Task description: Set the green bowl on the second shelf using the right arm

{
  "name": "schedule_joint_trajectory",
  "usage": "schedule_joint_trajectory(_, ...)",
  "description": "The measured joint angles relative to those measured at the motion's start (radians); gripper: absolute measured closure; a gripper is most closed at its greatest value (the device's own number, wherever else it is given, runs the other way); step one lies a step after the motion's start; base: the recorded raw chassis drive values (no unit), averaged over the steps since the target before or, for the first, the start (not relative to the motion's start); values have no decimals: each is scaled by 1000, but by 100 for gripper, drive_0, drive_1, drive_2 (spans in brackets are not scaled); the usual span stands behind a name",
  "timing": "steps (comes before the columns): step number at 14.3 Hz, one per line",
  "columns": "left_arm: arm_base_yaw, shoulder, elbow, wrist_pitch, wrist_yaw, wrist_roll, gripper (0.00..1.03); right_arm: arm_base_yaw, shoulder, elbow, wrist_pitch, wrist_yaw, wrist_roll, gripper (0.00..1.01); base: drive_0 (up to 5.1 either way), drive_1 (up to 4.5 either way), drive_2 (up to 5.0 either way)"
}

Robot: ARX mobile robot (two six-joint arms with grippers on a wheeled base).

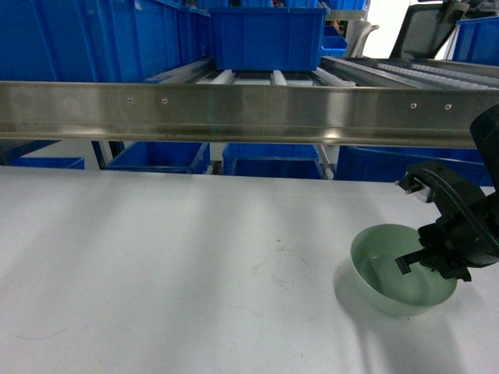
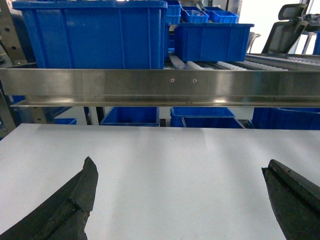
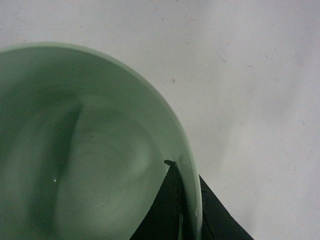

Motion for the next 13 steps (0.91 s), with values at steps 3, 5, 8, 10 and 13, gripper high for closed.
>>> schedule_joint_trajectory(3, 0, 0, 0, 0, 0, 0, 5, 1, -33, -69, 100, 10, 18, 99, 0, 0, 0)
schedule_joint_trajectory(5, 0, 0, 0, 0, 0, 0, 5, 8, -92, -143, 225, 15, 19, 99, 0, 0, 0)
schedule_joint_trajectory(8, 0, 0, 0, 0, 0, 0, 5, 14, -303, -320, 445, -1, 30, 99, 0, 0, 0)
schedule_joint_trajectory(10, 0, 0, 0, 0, 0, 0, 5, 14, -472, -412, 485, -19, 59, 99, 0, 0, 0)
schedule_joint_trajectory(13, 0, 0, 0, 0, 0, 0, 5, 11, -673, -457, 502, -27, 67, 99, 0, 0, 0)
